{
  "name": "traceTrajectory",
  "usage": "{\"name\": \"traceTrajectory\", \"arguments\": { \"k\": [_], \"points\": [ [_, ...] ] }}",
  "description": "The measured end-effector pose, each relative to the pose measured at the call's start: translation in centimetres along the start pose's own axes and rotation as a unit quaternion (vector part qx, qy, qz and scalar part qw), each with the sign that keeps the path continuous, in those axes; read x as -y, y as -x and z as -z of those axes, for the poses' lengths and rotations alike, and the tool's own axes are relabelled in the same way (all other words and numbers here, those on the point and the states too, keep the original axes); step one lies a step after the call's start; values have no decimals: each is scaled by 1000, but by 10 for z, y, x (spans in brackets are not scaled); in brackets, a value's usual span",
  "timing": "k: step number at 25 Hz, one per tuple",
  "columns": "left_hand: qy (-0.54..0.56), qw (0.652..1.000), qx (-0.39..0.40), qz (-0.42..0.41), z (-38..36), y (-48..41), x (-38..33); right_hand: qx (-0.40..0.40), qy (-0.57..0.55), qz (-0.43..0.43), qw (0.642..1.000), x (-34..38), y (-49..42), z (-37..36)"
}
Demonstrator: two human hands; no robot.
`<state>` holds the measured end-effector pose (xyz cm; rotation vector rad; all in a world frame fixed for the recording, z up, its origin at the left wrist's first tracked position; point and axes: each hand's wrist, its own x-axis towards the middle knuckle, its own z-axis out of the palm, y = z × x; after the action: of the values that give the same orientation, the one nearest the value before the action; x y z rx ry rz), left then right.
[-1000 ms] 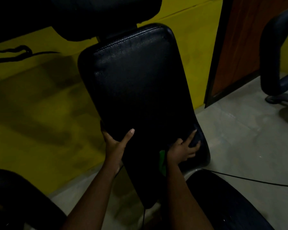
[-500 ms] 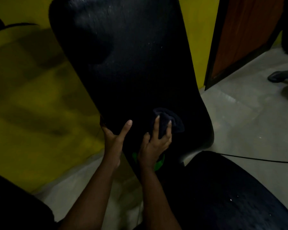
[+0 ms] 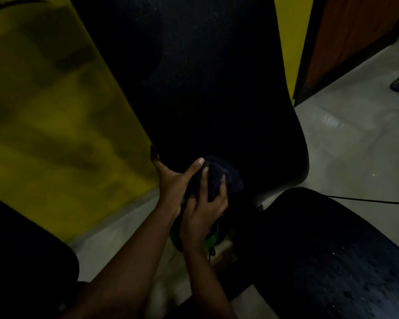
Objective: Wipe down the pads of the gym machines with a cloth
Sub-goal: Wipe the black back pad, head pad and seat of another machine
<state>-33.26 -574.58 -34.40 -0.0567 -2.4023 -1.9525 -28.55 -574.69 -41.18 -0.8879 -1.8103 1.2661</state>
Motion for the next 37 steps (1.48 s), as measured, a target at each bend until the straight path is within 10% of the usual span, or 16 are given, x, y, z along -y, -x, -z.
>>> {"name": "traceTrajectory", "arguments": {
  "k": [11,19,29,37],
  "points": [
    [-33,999,5,10,-5,18,24,-4,-106,-231,967,-97,-8,16],
    [-38,999,-1,21,-5,18,27,22,49,159,986,-25,-150,32],
    [-11,1000,2,26,-6,18,31,-49,-55,-223,972,-143,-135,41],
    [-12,999,23,38,-1,18,31,11,-23,-100,995,-115,-73,22]
  ]
}}
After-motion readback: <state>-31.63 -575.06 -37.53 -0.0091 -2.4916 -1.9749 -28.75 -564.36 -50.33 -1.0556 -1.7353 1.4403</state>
